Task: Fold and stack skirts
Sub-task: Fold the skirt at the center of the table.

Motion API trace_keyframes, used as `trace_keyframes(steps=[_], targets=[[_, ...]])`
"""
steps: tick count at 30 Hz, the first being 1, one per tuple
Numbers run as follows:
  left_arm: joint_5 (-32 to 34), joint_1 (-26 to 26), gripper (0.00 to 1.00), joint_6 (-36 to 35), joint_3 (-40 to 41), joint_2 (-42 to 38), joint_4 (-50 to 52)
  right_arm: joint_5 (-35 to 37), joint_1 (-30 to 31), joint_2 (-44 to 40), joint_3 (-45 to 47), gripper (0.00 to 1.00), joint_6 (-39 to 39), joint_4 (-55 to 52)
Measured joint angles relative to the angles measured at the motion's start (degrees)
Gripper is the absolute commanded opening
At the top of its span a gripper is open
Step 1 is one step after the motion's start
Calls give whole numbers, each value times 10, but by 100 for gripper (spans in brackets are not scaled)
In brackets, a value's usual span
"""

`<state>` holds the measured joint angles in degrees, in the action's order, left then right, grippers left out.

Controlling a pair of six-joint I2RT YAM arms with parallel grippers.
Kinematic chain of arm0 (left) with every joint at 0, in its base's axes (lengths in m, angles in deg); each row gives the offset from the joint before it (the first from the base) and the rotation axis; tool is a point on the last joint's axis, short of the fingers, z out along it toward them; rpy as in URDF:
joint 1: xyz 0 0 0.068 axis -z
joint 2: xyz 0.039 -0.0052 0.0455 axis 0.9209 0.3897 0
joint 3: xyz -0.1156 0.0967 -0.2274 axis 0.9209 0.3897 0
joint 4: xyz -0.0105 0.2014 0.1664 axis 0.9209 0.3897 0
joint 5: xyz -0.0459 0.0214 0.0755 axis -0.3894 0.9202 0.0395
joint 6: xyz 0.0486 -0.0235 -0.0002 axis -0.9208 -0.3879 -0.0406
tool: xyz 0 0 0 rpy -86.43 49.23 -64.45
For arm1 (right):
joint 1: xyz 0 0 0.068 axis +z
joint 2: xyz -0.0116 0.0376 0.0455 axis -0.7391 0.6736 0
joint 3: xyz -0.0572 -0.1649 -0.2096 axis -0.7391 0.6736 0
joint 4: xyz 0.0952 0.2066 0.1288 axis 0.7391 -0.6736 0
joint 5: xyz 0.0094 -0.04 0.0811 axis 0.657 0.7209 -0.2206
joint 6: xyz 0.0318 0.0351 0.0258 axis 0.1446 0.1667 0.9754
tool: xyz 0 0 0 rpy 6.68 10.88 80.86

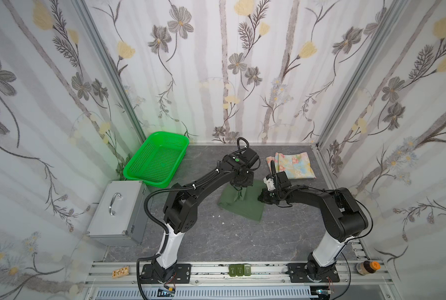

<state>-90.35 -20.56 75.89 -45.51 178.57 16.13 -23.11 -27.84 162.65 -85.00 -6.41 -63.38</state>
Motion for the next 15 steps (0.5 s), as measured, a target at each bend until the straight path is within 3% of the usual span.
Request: trace_keyframes(steps=[15], targets=[[-3, 54, 0, 15, -25, 49, -2, -25, 0, 47, -47, 10, -2, 37]])
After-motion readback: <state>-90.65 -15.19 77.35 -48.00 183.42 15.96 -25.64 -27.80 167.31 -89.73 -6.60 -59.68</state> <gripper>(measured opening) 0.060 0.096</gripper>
